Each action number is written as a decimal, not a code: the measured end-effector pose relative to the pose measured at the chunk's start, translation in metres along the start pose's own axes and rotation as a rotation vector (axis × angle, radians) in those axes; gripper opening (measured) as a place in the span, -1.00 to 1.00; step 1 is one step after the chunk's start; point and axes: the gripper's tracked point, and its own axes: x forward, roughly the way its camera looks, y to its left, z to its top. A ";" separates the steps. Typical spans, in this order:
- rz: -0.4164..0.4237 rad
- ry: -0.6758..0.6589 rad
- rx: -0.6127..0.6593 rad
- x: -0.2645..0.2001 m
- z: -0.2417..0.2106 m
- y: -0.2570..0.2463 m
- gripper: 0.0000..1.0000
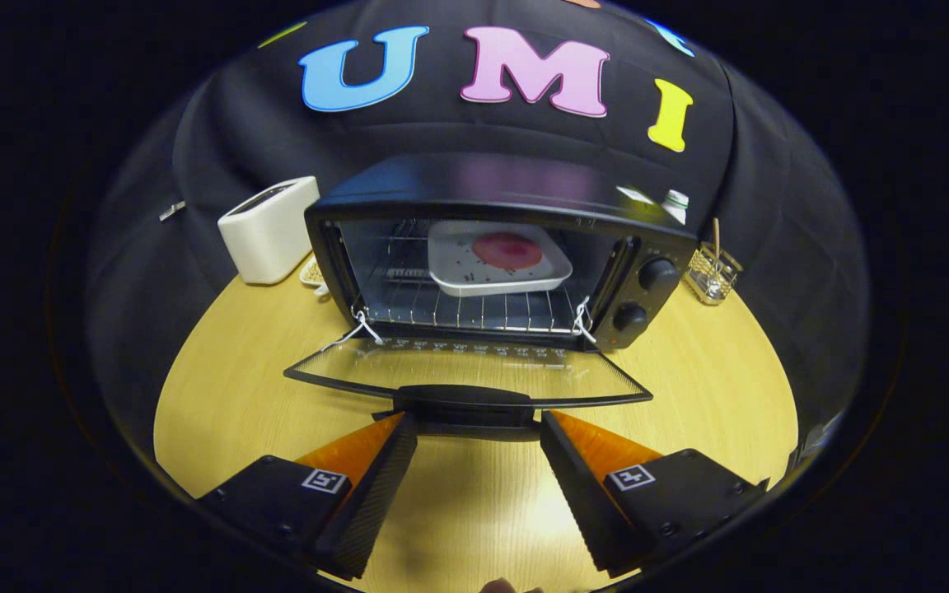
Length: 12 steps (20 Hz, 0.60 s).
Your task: Open the toaster oven, put the food inside, and close the toaster oven door.
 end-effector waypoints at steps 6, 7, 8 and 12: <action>0.025 -0.086 -0.066 0.004 0.051 0.002 0.98; 0.041 -0.070 -0.050 -0.003 0.044 0.001 0.98; 0.062 -0.028 -0.037 -0.008 0.027 0.002 0.98; 0.088 0.286 0.043 -0.003 -0.094 0.002 0.99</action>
